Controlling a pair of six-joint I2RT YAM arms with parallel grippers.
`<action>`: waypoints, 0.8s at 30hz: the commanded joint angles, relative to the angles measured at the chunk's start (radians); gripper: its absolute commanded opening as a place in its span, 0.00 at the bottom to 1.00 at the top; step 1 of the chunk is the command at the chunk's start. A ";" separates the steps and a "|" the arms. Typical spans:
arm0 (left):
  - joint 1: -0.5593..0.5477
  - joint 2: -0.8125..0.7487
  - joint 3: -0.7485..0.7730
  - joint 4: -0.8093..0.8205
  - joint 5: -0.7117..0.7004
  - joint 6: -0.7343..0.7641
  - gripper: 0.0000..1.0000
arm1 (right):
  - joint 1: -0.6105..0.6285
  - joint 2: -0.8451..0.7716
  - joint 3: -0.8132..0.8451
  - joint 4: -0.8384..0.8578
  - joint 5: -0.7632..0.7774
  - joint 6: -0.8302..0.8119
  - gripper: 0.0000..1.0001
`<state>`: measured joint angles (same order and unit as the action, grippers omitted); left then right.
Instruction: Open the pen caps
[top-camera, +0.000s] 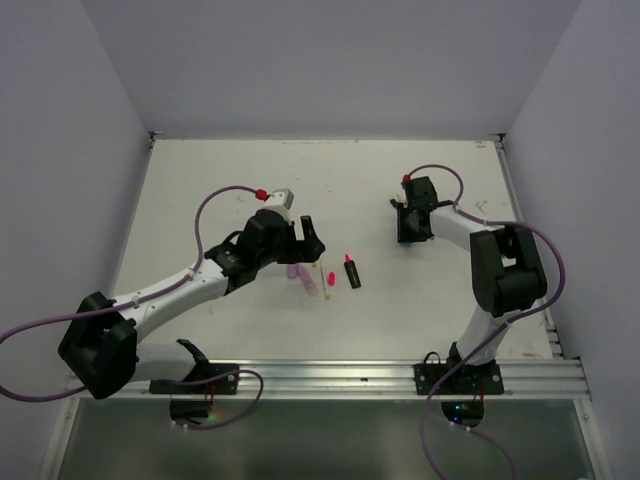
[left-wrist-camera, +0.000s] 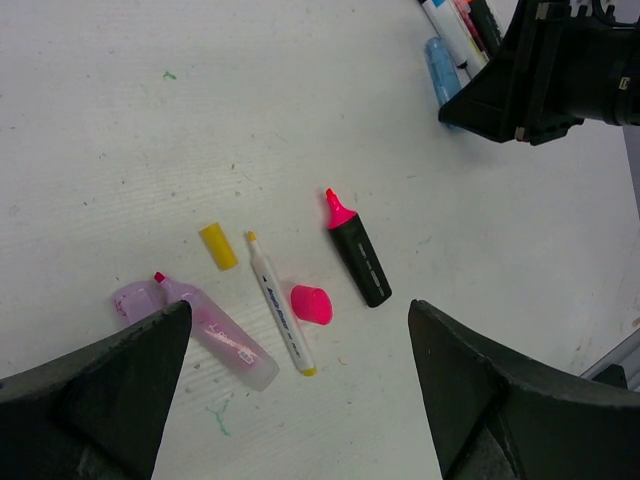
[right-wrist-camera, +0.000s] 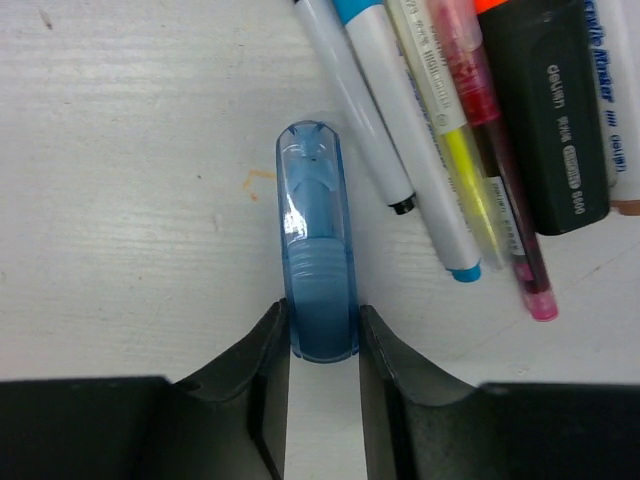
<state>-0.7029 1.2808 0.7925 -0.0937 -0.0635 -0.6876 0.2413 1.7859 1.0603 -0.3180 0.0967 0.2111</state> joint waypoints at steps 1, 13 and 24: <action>0.000 -0.018 0.014 0.040 0.037 0.008 0.92 | 0.049 -0.012 0.003 0.017 -0.089 -0.016 0.24; 0.013 0.026 0.103 0.077 0.129 -0.001 0.90 | 0.329 -0.311 -0.149 0.197 -0.072 -0.016 0.14; 0.051 0.049 0.125 0.187 0.197 -0.069 0.79 | 0.467 -0.563 -0.336 0.482 -0.091 -0.065 0.14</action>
<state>-0.6575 1.3163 0.8707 0.0132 0.0898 -0.7250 0.6880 1.2671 0.7486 0.0273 0.0093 0.1814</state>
